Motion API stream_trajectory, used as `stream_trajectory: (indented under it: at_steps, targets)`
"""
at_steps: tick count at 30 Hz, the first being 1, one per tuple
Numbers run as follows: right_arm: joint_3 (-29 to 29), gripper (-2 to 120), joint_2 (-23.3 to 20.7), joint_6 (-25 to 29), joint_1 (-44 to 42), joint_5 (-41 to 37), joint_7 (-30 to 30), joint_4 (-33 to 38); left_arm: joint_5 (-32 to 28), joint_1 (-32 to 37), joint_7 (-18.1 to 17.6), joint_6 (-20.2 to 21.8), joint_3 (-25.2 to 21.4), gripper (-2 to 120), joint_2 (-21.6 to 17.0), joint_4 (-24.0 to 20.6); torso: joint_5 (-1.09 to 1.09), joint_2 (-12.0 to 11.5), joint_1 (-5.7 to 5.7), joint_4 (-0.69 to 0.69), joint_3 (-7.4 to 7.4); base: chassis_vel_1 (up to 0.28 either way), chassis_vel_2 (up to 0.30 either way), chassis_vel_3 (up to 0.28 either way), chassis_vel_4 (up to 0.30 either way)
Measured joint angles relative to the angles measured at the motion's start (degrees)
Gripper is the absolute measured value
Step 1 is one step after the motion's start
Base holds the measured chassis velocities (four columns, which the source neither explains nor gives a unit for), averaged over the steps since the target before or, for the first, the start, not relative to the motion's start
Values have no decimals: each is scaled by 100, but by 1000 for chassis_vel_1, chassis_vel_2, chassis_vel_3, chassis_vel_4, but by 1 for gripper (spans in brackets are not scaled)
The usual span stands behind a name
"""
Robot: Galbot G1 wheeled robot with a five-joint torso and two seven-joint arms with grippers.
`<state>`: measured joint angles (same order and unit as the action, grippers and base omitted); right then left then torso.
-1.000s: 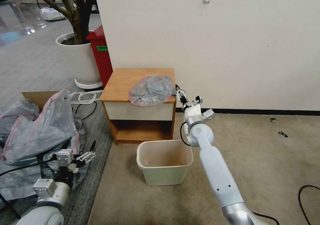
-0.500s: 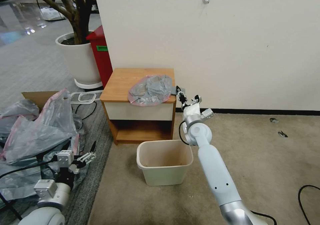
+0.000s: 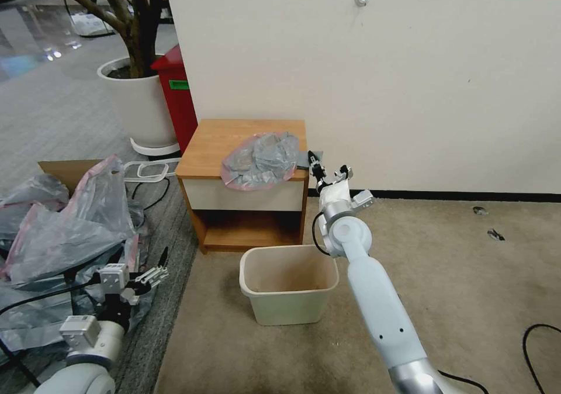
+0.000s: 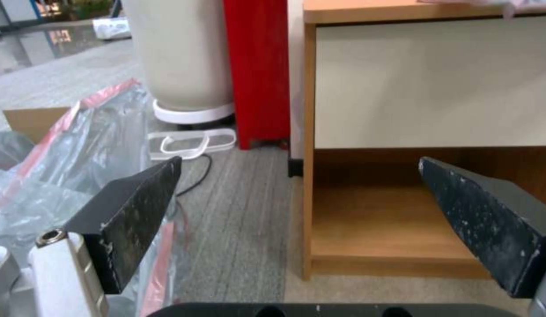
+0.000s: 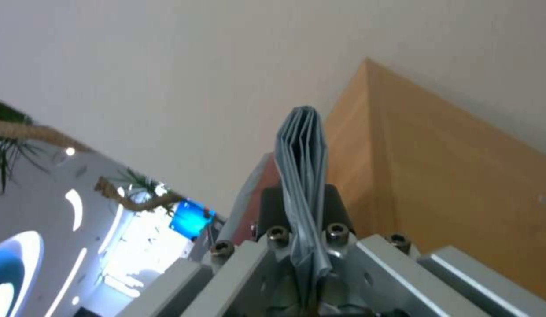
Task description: Pick up the garbage bag from the table and place it over the trash can.
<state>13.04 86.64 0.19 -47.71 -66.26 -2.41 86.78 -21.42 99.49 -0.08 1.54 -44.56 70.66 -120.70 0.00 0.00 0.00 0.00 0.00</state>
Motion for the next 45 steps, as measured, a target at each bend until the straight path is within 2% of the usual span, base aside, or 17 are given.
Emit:
stream_trajectory:
  at_steps: [8, 12, 14, 20, 25, 37, 45]
  targets:
    - [-586, 0, -329, -111, -643, 191, -458, 1210, 2, -66, 0, -1, 29, 100, 13, 52, 0, 0, 0, 0, 0, 0, 0, 0, 0]
    - [-855, 0, -421, -236, -936, 391, -907, 1705, 1, -75, 0, -8, 34, 100, 32, 69, 0, 0, 0, 0, 0, 0, 0, 0, 0]
    - [-1164, 0, -589, -426, -1268, 684, -1401, 2046, 1, -66, -1, -29, 26, 100, 61, 79, 0, 0, 0, 0, 0, 0, 0, 0, 0]
    - [-1464, 0, -941, -816, -1723, 1240, -1704, 1981, -15, -67, -100, -48, 9, 100, 34, 124, 0, 0, 0, 0, 0, 0, 0, 0, 0]
    - [-1411, 0, -1070, -820, -1880, 1435, -1614, 1660, -22, -69, -117, -48, 3, 100, 50, 137, 0, 0, 0, 0, 0, 0, 0, 0, 0]
    - [-1287, 0, -1208, -770, -2101, 1648, -1502, 1562, -23, -110, -136, -39, 11, 100, 14, 181, 0, 0, 0, 0, 0, 0, 0, 0, 0]
    - [-1263, 0, -1290, -994, -2176, 1799, -1669, 1723, -25, -114, -139, -37, 15, 100, -2, 204, 0, 0, 0, 0, 0, 0, 0, 0, 0]
